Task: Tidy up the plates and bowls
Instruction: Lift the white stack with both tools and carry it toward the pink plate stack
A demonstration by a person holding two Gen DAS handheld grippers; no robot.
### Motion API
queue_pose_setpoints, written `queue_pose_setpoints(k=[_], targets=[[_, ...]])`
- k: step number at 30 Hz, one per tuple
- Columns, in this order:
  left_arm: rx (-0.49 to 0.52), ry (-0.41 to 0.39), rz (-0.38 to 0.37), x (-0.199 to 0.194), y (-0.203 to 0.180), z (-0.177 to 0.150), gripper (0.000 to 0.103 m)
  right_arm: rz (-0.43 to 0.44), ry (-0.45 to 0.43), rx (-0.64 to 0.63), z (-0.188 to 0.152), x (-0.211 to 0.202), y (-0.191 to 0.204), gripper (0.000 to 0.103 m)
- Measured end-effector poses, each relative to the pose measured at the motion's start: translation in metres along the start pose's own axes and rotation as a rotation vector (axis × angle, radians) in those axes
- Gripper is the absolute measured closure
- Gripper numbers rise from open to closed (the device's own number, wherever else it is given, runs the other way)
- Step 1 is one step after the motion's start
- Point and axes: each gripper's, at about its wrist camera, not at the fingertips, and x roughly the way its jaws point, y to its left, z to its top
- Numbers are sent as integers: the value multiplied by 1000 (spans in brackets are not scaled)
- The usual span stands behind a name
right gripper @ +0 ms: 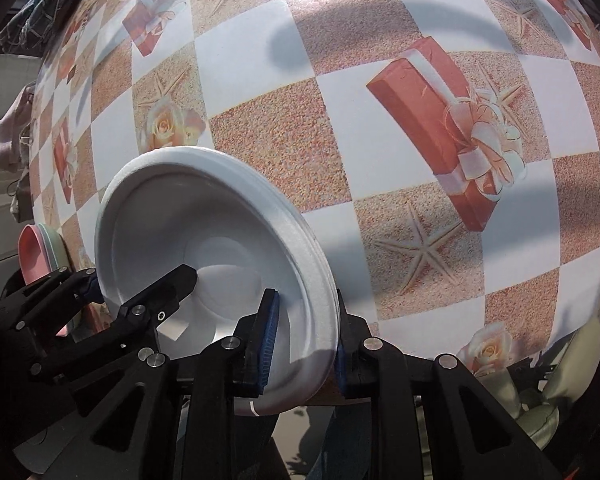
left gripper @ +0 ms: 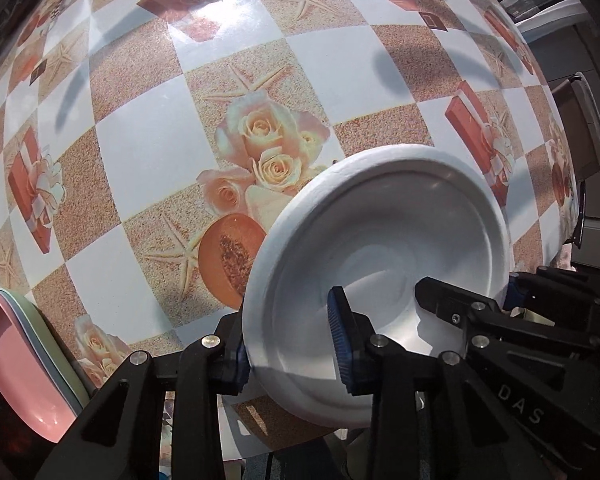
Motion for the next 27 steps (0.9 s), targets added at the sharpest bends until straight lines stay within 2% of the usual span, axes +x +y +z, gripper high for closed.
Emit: queue_pose_setpoints(k=[5, 13, 27], targets=[[-23, 11, -2, 0, 23, -26, 66, -13, 41, -56, -16, 12, 31, 77], [-131, 7, -23, -7, 68, -53, 66, -44, 69, -161, -19, 15, 84, 77], [-268, -184, 19, -93, 137, -67, 65, -44, -34, -303, -8, -37, 191, 77]])
